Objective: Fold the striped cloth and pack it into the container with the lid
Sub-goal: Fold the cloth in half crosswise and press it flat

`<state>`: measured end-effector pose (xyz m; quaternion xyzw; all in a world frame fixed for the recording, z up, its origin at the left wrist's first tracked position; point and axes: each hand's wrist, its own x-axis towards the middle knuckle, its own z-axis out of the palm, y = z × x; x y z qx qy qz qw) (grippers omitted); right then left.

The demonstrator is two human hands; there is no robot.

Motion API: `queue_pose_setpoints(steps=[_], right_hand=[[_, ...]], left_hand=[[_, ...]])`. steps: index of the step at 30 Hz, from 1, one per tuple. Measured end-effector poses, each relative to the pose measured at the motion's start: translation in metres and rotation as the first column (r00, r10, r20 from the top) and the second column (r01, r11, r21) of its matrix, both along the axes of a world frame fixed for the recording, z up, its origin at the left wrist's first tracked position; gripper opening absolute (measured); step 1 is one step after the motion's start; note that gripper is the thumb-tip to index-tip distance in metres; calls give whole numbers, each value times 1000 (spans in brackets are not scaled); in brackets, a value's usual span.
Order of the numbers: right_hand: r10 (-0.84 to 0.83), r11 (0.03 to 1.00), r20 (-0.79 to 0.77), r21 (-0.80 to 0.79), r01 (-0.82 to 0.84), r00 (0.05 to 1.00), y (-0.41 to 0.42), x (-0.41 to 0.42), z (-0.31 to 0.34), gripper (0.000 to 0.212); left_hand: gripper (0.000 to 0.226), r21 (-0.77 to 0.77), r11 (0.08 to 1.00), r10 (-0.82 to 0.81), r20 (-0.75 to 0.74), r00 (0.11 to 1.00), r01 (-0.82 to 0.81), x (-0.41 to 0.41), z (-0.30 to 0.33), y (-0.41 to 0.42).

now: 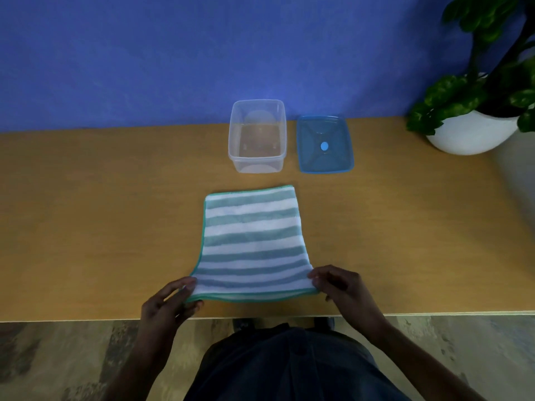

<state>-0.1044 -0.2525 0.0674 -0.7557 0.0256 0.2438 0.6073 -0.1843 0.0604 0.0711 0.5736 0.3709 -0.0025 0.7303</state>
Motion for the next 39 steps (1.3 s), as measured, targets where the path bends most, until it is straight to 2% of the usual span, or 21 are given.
queue_pose_setpoints(steps=[2,5,8,11,14,18,26,33,36,39], right_hand=[[41,996,-24,83,-39,999,0,10,9,27],[111,990,18,85,-112,994,1,27,17,41],[91,995,104,34,-95,990,7,47,9,30],[13,1000,173,-15,-10,985,13,71,-9,13],[-26,999,189,-32,33,982,20,95,-23,10],[-74,996,173,-30,80,982,32,122,-31,11],[-123,978,161,-147,147,979,52,173,-49,12],[-98,936,202,-313,159,974,66,200,-68,17],[-94,919,188,-361,158,978,70,208,-76,20],[-85,890,185,-427,158,979,73,212,-81,24]], left_hand=[[20,-36,999,1,24,1000,0,10,4,5],[38,-44,995,-83,94,992,87,25,11,12],[38,151,976,-171,86,981,157,40,12,18],[20,356,919,-203,63,977,168,60,4,25],[9,497,856,-196,66,978,139,84,-9,33],[7,660,736,-232,35,972,152,119,-29,48],[17,580,796,-219,10,976,173,180,-46,55],[39,511,832,-209,-70,975,215,211,-62,58],[46,545,809,-195,-107,975,221,220,-69,59],[44,631,732,-193,-169,967,256,227,-75,57]])
